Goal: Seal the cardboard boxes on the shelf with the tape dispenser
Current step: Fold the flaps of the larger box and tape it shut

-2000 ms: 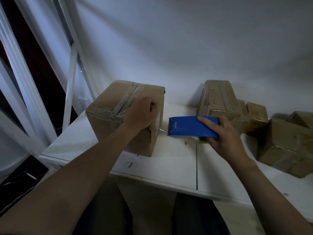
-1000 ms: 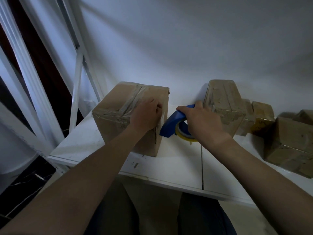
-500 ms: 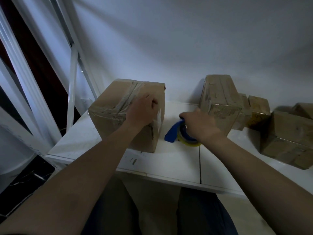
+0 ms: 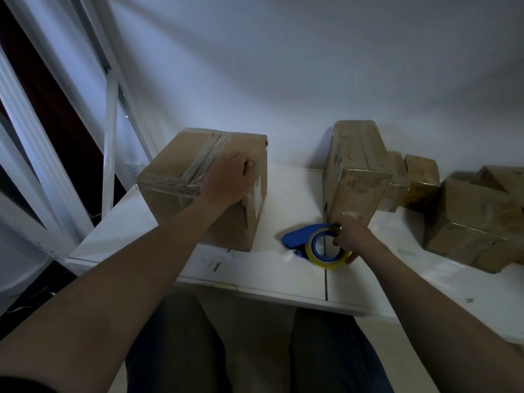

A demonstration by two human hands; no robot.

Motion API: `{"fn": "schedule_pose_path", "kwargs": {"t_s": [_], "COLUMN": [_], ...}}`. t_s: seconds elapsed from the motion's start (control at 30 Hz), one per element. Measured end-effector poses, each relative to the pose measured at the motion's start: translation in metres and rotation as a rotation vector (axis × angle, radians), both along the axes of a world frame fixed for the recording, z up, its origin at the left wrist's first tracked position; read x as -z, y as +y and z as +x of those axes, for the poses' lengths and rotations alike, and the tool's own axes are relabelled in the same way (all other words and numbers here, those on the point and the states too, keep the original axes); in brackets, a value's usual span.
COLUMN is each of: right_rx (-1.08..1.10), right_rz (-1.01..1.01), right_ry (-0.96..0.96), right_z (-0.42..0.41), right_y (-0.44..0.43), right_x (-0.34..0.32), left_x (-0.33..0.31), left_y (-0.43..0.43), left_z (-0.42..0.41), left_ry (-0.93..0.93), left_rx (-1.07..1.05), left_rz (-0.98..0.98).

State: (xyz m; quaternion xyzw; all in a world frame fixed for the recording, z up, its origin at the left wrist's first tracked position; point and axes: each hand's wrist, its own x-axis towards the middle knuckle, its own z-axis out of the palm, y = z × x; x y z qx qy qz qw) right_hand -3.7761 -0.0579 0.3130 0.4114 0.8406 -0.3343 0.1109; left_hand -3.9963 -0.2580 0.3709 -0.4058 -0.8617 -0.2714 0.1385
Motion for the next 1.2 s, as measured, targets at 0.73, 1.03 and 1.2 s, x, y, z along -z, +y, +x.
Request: {"fn": "schedule_pose_path", "kwargs": {"t_s": [0.73, 1.03, 1.2], "right_rx": [-0.423, -0.315, -0.359], "right_rz": [0.289, 0.426, 0.646], "right_ry": [0.439, 0.457, 0.307], "right_z": [-0.112, -0.076, -0.075], "right_y": [-0.123, -0.109, -0.132], "right_x": [-0.082, -0.078, -0.09], "left_x": [-0.015, -0.001, -0.01], "left_y": [-0.15, -0.166, -0.155], "left_z": [-0.05, 0.023, 0.034], "left_ry": [-0.478, -0.364, -0.155], "left_rx": [-0.48, -0.469, -0.544], "left_rz": [0.167, 0.138, -0.109]}}
